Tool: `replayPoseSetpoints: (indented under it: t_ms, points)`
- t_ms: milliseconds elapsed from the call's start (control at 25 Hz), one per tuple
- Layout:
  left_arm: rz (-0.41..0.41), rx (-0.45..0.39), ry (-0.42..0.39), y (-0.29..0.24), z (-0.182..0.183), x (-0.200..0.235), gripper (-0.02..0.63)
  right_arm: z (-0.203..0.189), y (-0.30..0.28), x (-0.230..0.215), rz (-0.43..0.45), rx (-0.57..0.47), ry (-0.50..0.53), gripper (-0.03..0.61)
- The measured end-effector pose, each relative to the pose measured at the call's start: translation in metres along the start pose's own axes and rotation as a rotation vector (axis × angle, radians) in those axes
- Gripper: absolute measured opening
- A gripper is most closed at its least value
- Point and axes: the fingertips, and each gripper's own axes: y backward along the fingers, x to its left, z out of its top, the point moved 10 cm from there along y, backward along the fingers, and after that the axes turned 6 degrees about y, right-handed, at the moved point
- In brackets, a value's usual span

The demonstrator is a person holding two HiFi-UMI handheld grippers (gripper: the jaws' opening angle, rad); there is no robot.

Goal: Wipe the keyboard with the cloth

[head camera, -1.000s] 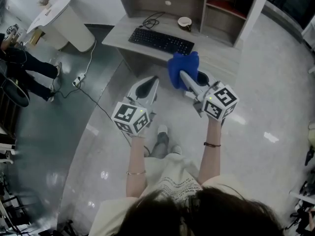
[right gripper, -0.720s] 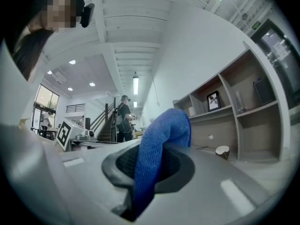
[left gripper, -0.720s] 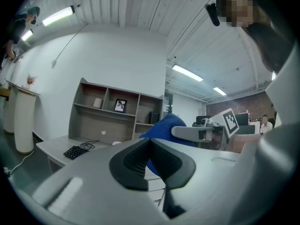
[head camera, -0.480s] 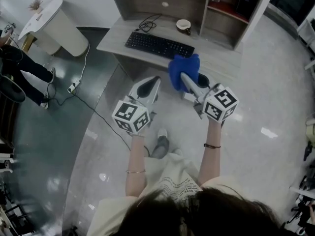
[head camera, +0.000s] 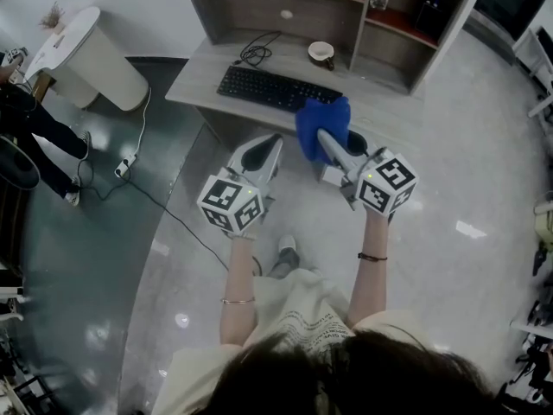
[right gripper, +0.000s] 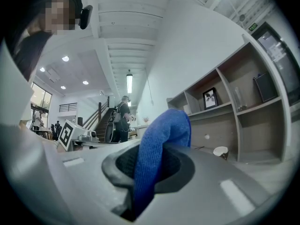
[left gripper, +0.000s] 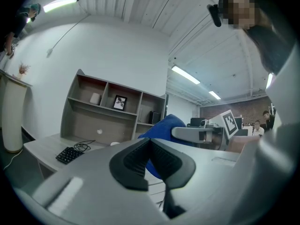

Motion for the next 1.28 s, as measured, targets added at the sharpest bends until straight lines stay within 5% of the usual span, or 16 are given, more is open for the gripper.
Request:
replayPoseSetpoints:
  t_ms: [1280]
  points:
    - [-0.164,0.048,0.019,-0.068,0.013,0.088,-0.009,-0.009,-0.058,-0.049,-0.152,-0.025,-0.031,0.052]
